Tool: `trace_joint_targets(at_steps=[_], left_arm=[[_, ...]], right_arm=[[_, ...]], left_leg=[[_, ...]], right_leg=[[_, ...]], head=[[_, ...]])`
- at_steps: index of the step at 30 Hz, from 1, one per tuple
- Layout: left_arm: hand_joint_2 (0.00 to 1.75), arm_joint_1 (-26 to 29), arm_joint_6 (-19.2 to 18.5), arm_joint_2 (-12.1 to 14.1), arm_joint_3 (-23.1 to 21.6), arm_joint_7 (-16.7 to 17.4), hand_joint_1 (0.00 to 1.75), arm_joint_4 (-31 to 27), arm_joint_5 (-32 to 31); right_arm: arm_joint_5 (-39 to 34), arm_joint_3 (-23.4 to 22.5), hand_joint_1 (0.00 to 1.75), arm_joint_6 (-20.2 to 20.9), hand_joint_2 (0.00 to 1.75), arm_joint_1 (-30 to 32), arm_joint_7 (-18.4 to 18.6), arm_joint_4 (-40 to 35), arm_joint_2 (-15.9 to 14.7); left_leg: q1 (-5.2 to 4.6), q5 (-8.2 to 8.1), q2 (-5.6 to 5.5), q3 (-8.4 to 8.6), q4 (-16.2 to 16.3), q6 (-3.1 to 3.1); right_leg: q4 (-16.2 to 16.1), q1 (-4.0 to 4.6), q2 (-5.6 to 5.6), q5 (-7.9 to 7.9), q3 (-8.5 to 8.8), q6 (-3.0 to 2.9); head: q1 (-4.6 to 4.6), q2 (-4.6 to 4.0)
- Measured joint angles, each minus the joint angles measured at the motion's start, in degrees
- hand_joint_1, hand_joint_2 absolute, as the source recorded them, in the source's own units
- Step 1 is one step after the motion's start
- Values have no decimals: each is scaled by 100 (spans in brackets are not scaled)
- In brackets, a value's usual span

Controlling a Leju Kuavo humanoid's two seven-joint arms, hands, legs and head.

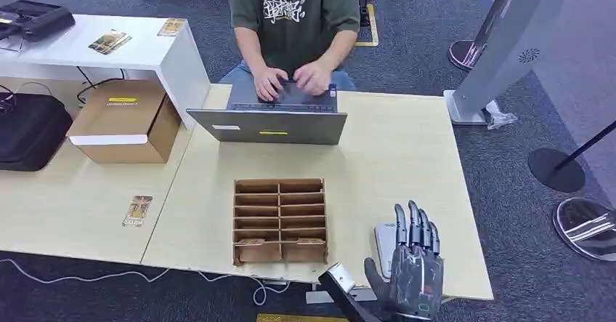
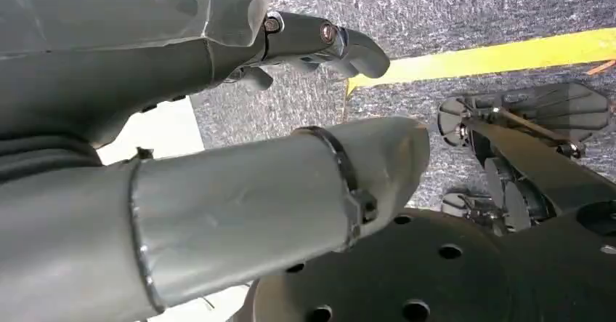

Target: Pass the card to the sensor for recognition and then transmit it.

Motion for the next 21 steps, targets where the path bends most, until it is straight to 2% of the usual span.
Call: trace_joint_targets(at_steps=[4,7,14,18,21], left_arm=[[0,-8,-4,0,11,4,0,0,-11],[0,-12,13,2,35,7,0,0,-15],[0,-59,59,48,50,28,0,41,-122],[0,-91,127,112,50,50,0,127,-208],[0,-105,188,164,50,63,0,194,-210]], right_arm=[[-37,105,0,-203,175,-211,-247,208,-2],[-101,225,0,-179,175,-446,-536,418,0],[-231,555,0,828,175,-1130,-985,992,234],[-295,601,0,1187,175,-1436,-983,1244,367],[-341,608,0,1298,175,-1550,-894,1399,426]], left_leg=[[0,0,1,0,0,0],[0,1,1,1,0,0],[5,3,2,6,0,-2],[5,3,2,6,0,-2],[4,3,1,6,0,-2]], right_leg=[[0,0,0,1,1,0],[0,0,1,3,2,0],[2,6,2,4,6,-1],[3,6,3,3,6,-1],[3,5,1,3,6,-1]], head=[[0,0],[0,0],[0,0],[-2,0],[-2,0]])
